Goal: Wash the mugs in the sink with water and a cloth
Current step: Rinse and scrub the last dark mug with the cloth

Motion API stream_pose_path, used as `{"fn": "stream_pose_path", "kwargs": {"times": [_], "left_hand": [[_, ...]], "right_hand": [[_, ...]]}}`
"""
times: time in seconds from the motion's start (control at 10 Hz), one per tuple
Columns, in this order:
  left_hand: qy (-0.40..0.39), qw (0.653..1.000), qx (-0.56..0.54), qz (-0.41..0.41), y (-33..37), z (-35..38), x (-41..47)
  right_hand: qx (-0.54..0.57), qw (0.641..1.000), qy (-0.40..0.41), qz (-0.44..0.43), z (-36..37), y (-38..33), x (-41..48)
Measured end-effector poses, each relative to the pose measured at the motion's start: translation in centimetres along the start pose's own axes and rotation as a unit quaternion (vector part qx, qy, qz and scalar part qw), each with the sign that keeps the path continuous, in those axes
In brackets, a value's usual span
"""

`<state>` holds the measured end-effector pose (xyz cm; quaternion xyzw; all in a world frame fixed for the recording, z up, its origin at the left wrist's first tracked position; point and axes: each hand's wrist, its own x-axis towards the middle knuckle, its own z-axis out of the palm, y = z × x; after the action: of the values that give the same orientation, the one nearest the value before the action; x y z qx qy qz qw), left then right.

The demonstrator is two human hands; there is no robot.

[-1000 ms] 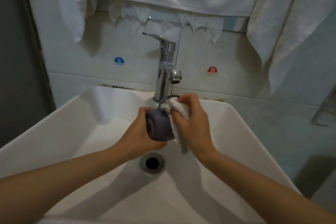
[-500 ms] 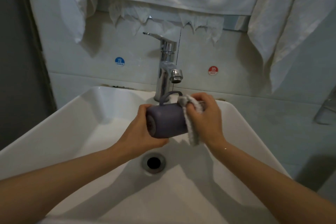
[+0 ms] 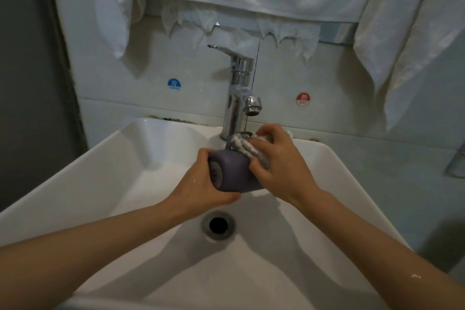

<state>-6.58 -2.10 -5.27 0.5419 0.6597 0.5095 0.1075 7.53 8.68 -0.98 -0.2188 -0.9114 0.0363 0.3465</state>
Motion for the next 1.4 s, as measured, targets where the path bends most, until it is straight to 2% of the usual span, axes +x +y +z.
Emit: {"fn": "stream_pose_path", "kwargs": {"times": [0.1, 0.3, 0.4, 0.5, 0.6, 0.7, 0.8, 0.9, 1.0, 1.1, 1.2, 1.3, 1.4], "left_hand": [[-0.010, 1.000, 0.003, 0.016, 0.0, 0.4, 0.0], [-0.049, 0.994, 0.090, 0.028, -1.0, 1.2, -0.4], [-0.046, 0.991, 0.120, 0.043, -1.0, 1.0, -0.5], [-0.045, 0.989, 0.131, 0.055, -0.8, 0.6, -0.7], [-0.033, 0.987, 0.143, 0.064, -0.8, 0.7, -0.9], [-0.033, 0.987, 0.142, 0.068, -1.0, 0.6, -0.6], [-0.054, 0.991, 0.111, 0.047, -0.7, 0.7, -0.6], [-0.032, 0.998, 0.061, 0.000, -0.1, 0.8, -0.6], [-0.005, 0.998, 0.064, 0.000, 0.0, 0.6, -0.5], [-0.002, 0.997, 0.068, 0.020, 0.0, 0.3, -0.3], [-0.005, 0.999, 0.054, 0.009, 0.2, 0.3, -0.1], [-0.013, 0.999, 0.044, -0.004, 0.4, 0.3, -0.1], [-0.018, 0.999, 0.043, -0.005, 0.4, 0.2, -0.1]], "right_hand": [[-0.069, 0.997, 0.027, 0.035, 0.1, 0.1, 0.1], [-0.060, 0.995, -0.038, 0.075, 0.9, -0.7, -0.8], [0.020, 0.991, -0.049, 0.123, 0.9, -0.9, -0.4], [0.173, 0.963, -0.070, 0.194, 0.3, -1.4, 0.0], [0.319, 0.883, -0.094, 0.332, -0.3, -2.2, 0.2], [0.455, 0.783, -0.109, 0.410, -0.9, -2.4, 0.3], [0.516, 0.736, -0.133, 0.417, -1.0, -2.3, 0.1], [0.533, 0.717, -0.137, 0.428, -1.1, -1.7, 0.3], [0.513, 0.720, -0.149, 0.444, -1.8, -1.6, 0.6], [0.393, 0.795, -0.185, 0.423, -2.4, -0.9, 1.0], [0.156, 0.909, -0.168, 0.347, -3.3, -0.3, 1.4], [0.017, 0.972, -0.007, 0.236, -3.4, 0.5, 1.3], [0.140, 0.969, 0.142, 0.147, -3.0, -0.1, 1.4]]}}
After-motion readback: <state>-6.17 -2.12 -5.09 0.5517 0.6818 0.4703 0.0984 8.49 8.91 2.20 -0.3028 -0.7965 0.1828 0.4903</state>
